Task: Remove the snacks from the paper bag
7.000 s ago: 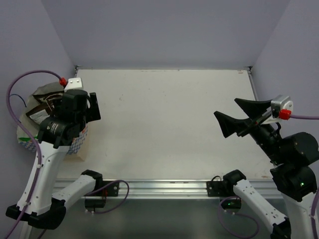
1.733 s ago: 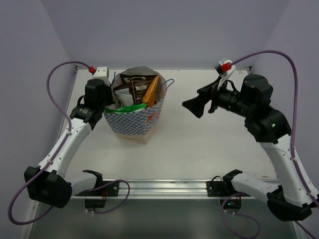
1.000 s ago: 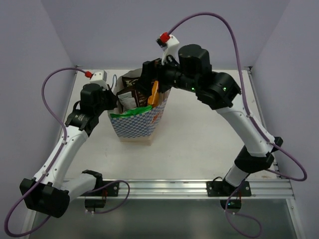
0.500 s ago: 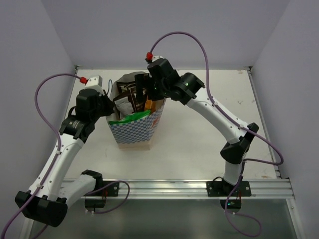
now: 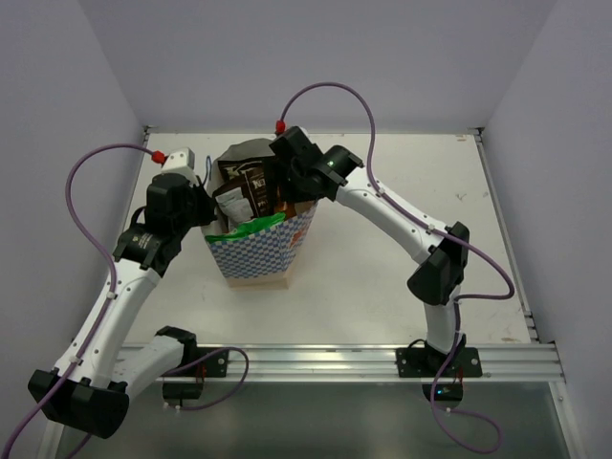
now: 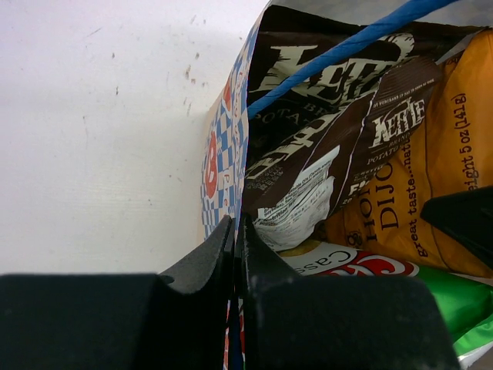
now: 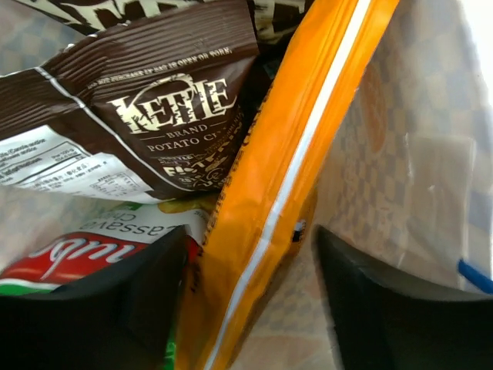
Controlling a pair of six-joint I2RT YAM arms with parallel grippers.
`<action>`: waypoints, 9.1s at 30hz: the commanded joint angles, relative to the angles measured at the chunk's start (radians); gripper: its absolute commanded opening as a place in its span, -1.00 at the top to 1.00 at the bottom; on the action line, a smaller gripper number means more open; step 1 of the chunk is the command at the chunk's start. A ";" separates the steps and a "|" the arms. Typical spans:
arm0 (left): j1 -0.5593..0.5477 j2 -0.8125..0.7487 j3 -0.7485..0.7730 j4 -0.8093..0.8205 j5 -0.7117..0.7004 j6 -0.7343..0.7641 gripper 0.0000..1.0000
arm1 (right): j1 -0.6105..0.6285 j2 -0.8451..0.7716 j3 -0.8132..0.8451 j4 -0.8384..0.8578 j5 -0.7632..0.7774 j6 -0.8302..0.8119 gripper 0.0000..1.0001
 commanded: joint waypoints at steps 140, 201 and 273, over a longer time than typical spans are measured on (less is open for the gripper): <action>-0.023 -0.248 0.234 -0.157 -0.047 0.053 -0.80 | 0.130 -0.022 0.026 0.056 -0.502 -0.847 -0.61; -0.042 -0.314 0.128 -0.161 -0.110 0.011 -0.78 | -0.023 -0.637 -0.207 0.817 0.242 -0.798 1.00; -0.049 -0.285 0.085 -0.359 -0.165 -0.009 -0.78 | -0.016 -0.057 0.252 0.183 -0.702 -0.893 -0.98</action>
